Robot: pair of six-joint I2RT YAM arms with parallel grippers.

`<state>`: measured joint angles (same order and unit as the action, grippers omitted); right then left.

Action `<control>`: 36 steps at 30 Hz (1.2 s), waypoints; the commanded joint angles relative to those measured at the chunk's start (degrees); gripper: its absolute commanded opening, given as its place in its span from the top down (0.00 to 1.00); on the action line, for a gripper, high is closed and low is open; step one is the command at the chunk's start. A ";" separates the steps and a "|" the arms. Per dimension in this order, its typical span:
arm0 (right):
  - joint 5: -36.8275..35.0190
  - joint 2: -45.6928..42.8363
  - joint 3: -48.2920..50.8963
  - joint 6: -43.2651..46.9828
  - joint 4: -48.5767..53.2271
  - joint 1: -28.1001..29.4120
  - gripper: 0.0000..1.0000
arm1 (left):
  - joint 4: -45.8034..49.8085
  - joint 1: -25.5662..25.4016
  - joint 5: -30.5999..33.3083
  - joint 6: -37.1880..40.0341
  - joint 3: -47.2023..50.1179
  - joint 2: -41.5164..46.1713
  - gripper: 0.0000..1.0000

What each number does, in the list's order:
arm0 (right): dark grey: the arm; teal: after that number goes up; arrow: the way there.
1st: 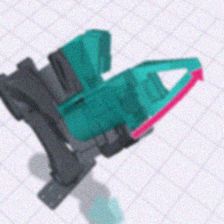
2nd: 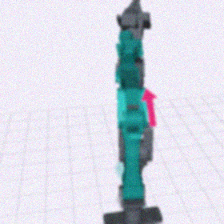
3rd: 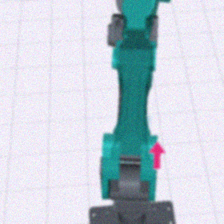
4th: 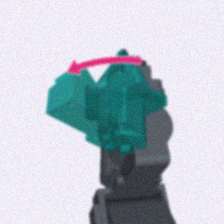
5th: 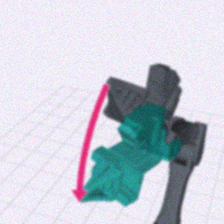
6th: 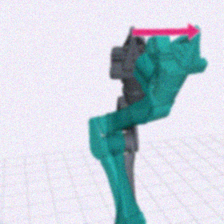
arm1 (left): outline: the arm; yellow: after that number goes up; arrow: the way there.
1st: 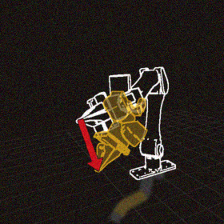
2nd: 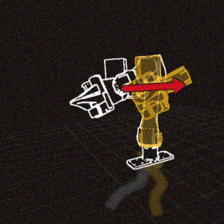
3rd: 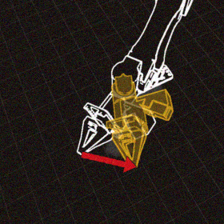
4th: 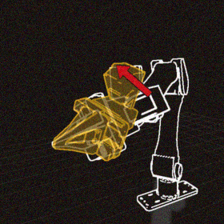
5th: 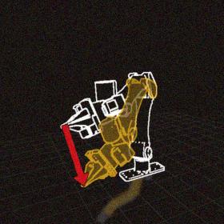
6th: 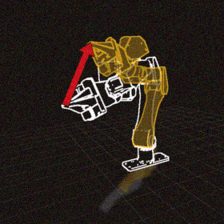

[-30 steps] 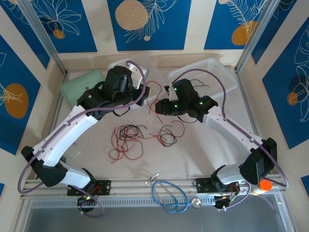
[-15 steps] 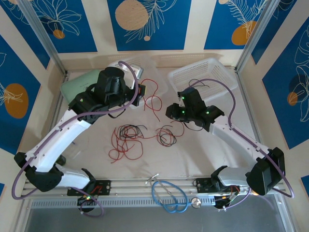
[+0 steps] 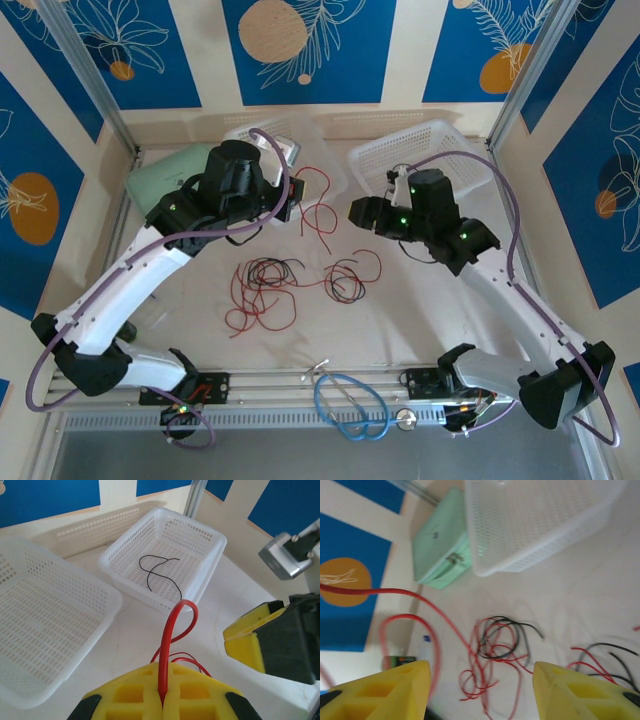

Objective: Untangle the cables

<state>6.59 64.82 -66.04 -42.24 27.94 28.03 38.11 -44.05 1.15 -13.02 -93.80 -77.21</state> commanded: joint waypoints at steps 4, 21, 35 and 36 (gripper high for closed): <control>11.05 6.86 -4.36 1.83 0.97 0.16 0.42 | -2.41 -0.30 -2.11 -0.18 0.46 -0.57 1.00; -1.37 4.55 1.71 -7.23 -3.56 1.84 1.00 | -2.47 -0.33 3.86 -0.56 1.66 -0.21 1.00; -28.72 -8.76 29.01 -55.85 -20.54 11.27 1.00 | -36.53 -1.69 19.20 -1.48 23.84 7.93 1.00; -30.51 -9.14 29.71 -60.09 -19.68 12.72 1.00 | -39.40 -2.09 19.56 -0.15 24.83 7.98 1.00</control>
<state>-13.39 57.10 -39.13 -86.02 6.20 38.39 14.59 -46.02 14.79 -15.97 -70.13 -72.27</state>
